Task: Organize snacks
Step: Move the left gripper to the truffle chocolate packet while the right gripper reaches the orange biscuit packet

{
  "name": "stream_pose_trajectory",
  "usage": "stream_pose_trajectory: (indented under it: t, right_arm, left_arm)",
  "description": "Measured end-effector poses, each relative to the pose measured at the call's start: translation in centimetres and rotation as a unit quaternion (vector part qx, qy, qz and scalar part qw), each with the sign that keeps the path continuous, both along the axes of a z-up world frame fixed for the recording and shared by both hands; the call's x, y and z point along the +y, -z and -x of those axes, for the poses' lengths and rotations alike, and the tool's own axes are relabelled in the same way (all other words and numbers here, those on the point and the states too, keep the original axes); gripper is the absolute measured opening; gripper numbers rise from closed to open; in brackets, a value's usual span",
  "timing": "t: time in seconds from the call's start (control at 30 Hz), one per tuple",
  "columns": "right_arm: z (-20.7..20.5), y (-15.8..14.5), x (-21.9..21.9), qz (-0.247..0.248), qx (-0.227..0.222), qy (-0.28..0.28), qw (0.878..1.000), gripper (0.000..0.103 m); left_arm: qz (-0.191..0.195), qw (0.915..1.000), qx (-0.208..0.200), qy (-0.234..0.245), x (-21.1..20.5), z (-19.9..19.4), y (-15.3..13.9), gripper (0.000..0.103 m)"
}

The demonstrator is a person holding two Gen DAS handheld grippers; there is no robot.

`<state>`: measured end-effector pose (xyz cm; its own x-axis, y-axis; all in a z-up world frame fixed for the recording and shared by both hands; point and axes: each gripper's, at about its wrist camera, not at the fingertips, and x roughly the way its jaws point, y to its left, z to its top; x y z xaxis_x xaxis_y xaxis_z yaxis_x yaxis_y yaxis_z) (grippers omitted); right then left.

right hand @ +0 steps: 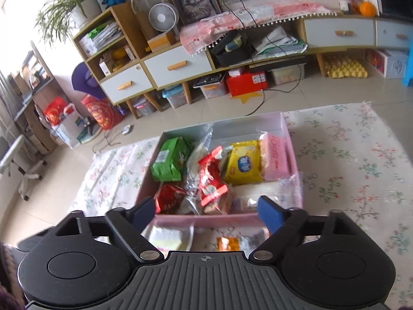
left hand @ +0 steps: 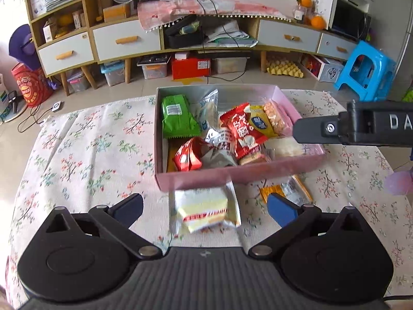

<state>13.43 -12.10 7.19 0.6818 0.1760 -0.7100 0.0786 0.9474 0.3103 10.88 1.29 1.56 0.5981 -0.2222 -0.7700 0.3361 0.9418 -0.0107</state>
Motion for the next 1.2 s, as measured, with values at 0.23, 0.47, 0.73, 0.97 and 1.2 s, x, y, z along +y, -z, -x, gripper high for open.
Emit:
stream_pose_trajectory:
  t: [0.23,0.47,0.73,0.97,1.2]
  right_arm:
    - [2.2,0.3,0.3,0.033,0.003,-0.010,0.999,0.092]
    - [3.9,3.0,-0.3,0.072,0.018,-0.010,0.997,0.094]
    - [5.8,5.0,-1.5,0.119,0.025,-0.044,0.992,0.094]
    - [7.2,7.6,-3.5,0.128,0.045,-0.046,0.990,0.094]
    - [9.0,9.8,-4.7,0.151,0.036,-0.097,0.983,0.094]
  left_arm:
    - [-0.003,0.9996,0.015,-0.023,1.5,1.6,0.2,0.103]
    - [0.002,0.9982,0.008,-0.060,3.5,2.7,2.1,0.103]
    - [-0.024,0.9973,0.014,-0.068,5.3,3.8,5.0,0.102]
    - [-0.031,0.9987,-0.012,-0.038,6.3,5.5,7.4,0.102]
    - [-0.005,0.9992,-0.038,-0.011,7.5,7.0,8.3,0.103]
